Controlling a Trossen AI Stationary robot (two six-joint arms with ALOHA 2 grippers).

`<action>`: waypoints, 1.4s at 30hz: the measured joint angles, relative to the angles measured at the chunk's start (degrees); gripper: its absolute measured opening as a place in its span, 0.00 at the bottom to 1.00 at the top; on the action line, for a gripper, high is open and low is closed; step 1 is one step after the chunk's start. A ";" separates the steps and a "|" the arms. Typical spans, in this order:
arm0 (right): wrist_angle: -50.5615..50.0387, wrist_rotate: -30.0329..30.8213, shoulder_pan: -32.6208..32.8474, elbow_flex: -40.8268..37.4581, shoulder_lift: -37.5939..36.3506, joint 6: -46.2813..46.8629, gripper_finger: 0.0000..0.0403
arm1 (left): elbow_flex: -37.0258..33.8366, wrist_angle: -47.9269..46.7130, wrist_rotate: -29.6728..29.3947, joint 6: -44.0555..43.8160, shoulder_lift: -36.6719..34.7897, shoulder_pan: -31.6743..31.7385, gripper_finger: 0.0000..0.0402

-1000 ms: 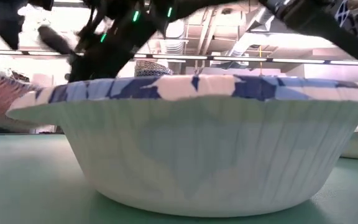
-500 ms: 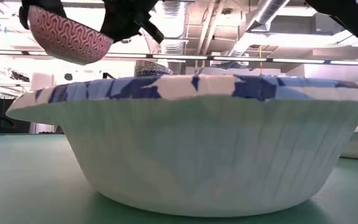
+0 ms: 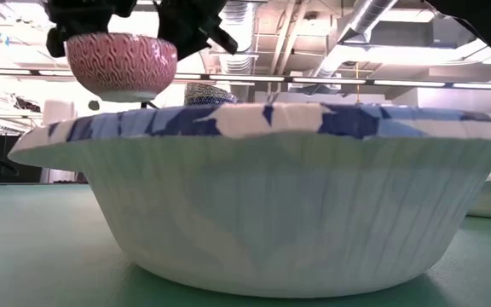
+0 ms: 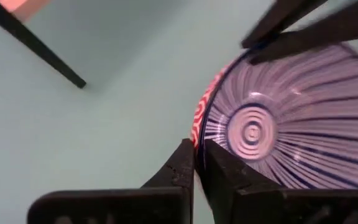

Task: Place and stack bowls onto a shelf
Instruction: Stack the dark blue bowl on top of the red bowl on the shelf

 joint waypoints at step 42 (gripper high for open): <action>-32.29 14.18 -5.59 0.32 -22.55 13.49 0.62 | 52.72 -10.77 11.49 51.35 33.94 53.88 0.00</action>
